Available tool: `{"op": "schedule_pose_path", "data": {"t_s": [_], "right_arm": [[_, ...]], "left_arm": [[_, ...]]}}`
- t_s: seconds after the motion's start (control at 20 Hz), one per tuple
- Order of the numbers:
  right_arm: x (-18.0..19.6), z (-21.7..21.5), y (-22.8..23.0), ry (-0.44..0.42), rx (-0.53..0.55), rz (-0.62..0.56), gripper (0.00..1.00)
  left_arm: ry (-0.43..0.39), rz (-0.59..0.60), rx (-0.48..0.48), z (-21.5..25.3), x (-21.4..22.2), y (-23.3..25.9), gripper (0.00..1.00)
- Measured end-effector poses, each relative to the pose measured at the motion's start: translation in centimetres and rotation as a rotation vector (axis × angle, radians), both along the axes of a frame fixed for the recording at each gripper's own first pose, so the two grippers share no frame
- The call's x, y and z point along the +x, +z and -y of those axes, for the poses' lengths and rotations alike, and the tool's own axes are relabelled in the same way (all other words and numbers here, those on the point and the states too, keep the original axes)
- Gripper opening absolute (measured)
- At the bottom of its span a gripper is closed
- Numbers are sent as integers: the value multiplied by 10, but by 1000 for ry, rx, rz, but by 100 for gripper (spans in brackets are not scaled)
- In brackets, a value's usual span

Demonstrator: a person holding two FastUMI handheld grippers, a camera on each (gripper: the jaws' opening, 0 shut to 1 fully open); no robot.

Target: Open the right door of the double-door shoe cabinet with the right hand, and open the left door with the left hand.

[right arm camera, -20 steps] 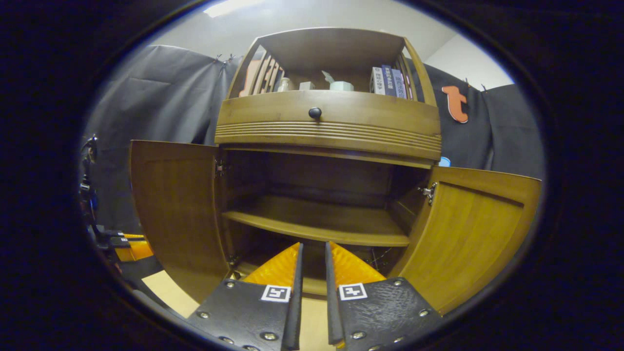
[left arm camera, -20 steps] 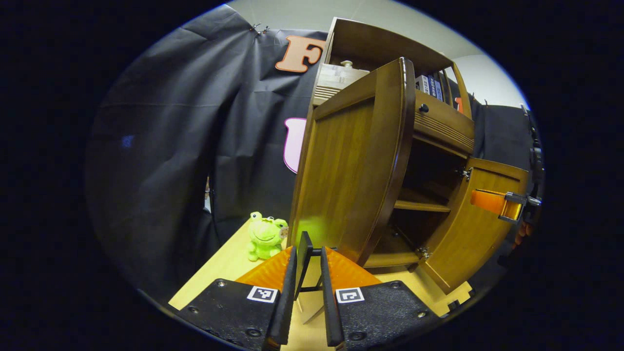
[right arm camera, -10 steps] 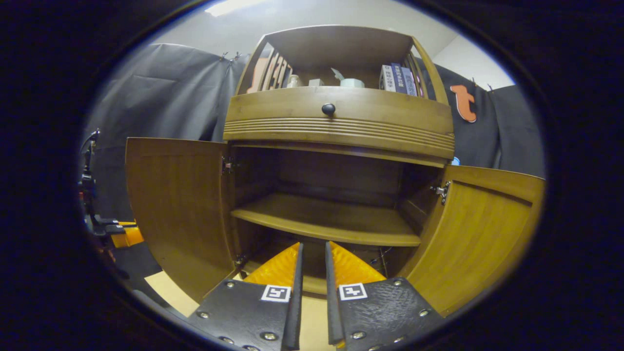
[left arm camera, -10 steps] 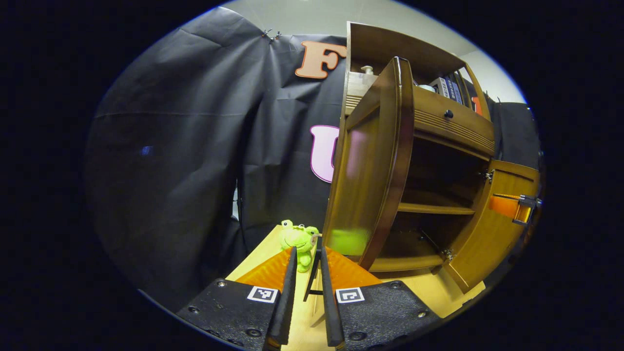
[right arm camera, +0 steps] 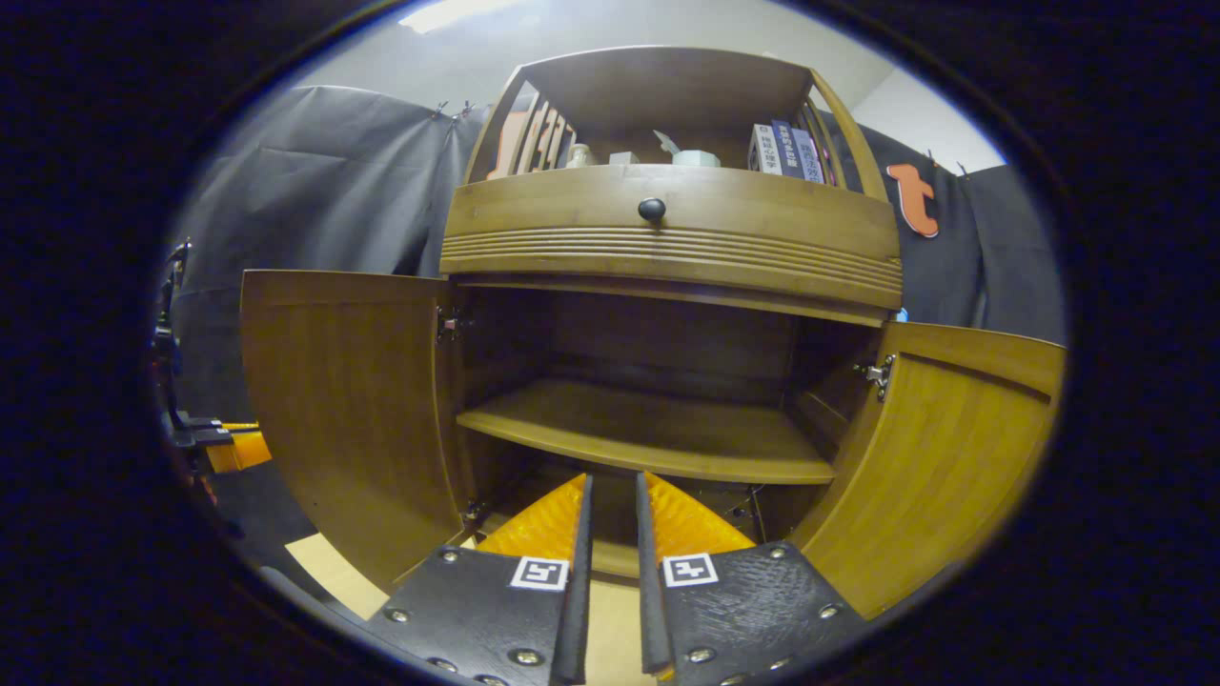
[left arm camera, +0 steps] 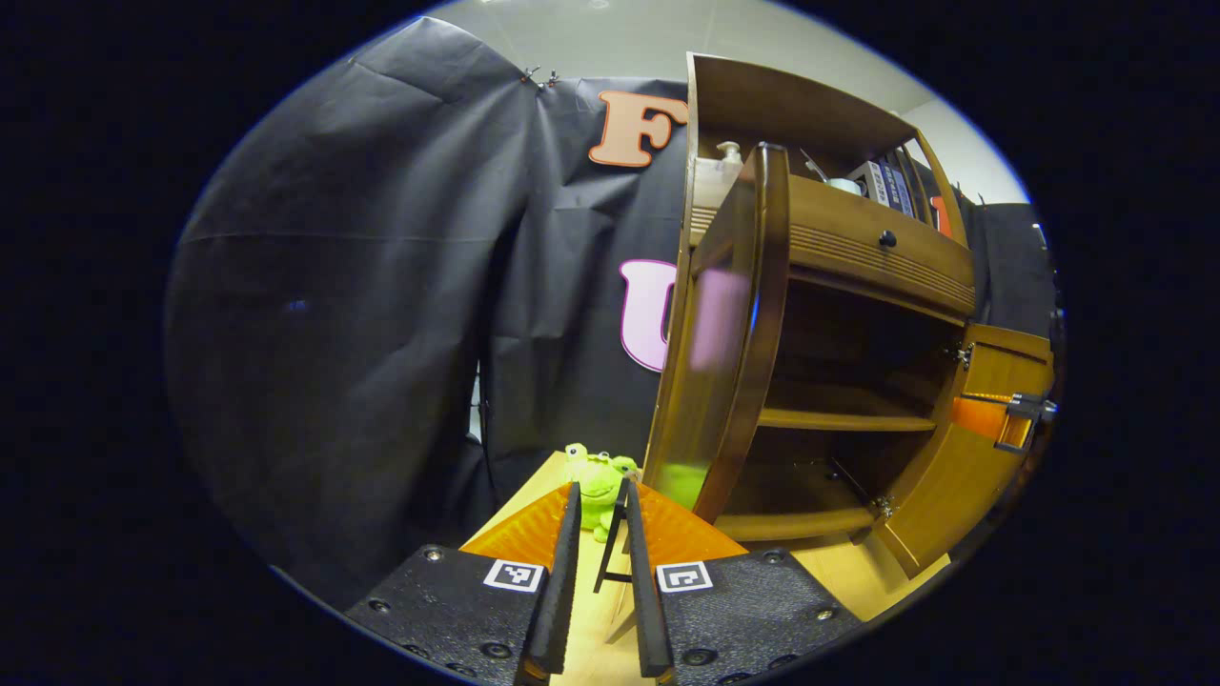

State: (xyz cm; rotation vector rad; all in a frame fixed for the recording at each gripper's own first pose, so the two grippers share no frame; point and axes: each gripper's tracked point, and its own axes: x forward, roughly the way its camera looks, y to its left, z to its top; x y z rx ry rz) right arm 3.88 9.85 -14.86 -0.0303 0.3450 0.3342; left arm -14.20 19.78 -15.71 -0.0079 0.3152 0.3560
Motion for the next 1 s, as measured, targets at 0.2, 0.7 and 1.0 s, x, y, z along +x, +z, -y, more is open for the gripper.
{"op": "schedule_pose_path", "data": {"t_s": [0.2,0.7,1.0], "right_arm": [[-1,-9,0,18,8,2,22],[-2,0,14,2,22,26,22],[-3,14,28,-32,35,46,22]], "left_arm": [[37,34,19,-13,-6,23,29],[18,200,70,4,7,128,21],[-34,309,82,29,21,193,21]]}}
